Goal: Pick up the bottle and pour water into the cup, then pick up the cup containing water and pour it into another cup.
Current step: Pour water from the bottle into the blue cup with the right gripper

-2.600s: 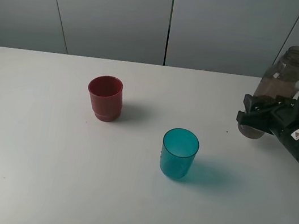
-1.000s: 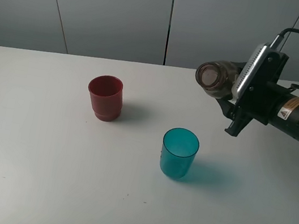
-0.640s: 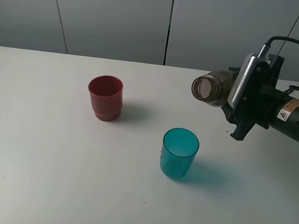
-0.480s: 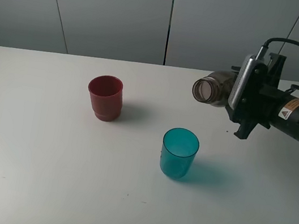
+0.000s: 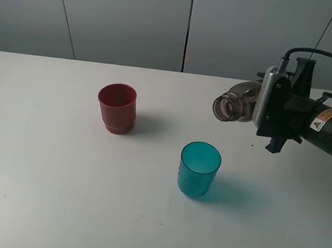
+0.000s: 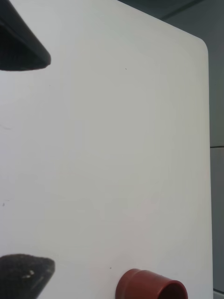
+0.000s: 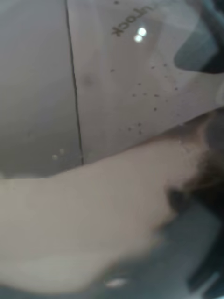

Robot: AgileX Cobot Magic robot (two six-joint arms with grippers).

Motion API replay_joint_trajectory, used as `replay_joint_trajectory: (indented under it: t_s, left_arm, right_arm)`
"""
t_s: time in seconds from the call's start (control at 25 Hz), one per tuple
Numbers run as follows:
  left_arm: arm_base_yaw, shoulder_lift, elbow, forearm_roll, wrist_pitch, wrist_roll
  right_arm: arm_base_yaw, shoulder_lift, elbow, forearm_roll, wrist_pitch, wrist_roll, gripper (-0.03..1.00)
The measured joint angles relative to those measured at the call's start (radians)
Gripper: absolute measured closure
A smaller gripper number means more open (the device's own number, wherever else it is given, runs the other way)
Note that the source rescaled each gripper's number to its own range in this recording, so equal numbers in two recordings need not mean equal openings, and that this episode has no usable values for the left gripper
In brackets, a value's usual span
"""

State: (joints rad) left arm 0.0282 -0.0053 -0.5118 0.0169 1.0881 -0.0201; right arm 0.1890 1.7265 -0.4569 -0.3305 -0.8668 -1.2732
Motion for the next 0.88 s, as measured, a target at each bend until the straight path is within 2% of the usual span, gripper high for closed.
replay_joint_trajectory:
  t_s: [0.2,0.36,0.88]
  left_arm:
    - [0.0,0.0,0.0,0.0,0.0,0.0]
    - [0.0,0.0,0.0,0.0,0.0,0.0]
    - [0.0,0.0,0.0,0.0,0.0,-0.002]
  right_arm:
    - [0.0,0.0,0.0,0.0,-0.011,-0.053,0.96]
    - [0.0,0.0,0.0,0.0,-0.039,-0.06,0.96]
    - [0.0,0.0,0.0,-0.025,-0.049,-0.124,0.96]
